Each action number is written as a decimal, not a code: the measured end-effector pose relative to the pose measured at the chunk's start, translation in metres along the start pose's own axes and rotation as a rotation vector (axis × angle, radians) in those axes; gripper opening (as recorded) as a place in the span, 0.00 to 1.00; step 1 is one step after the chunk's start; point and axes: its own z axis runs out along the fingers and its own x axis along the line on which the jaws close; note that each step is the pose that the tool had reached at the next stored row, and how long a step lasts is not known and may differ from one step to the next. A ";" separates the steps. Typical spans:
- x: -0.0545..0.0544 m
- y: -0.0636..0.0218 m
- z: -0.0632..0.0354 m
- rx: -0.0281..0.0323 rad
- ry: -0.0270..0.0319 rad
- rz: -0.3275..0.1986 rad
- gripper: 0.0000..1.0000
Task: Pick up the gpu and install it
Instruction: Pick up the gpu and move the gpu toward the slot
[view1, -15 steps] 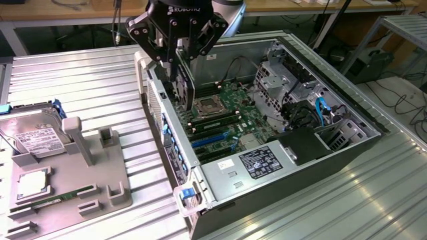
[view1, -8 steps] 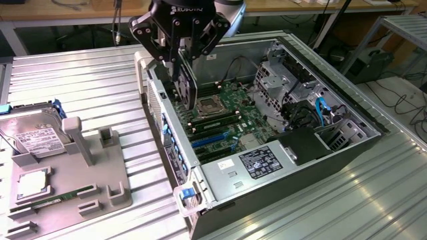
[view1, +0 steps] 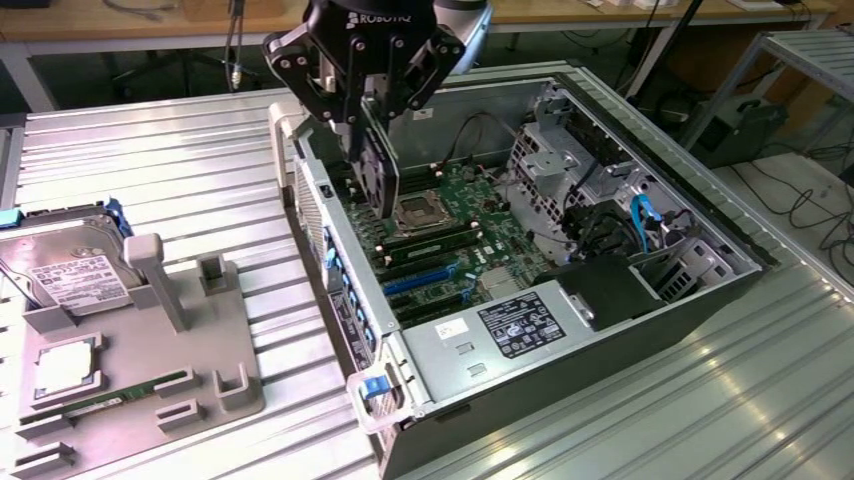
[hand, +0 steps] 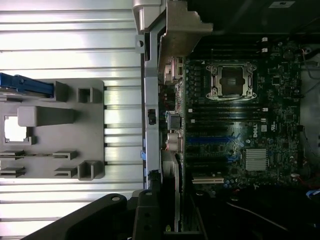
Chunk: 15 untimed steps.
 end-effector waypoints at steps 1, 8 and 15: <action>-0.001 0.0000 0.0000 0.0000 0.0000 0.000 0.27; -0.004 0.0001 0.0001 0.0000 0.0000 0.000 0.27; -0.007 0.0001 0.0001 0.0000 0.0000 0.000 0.27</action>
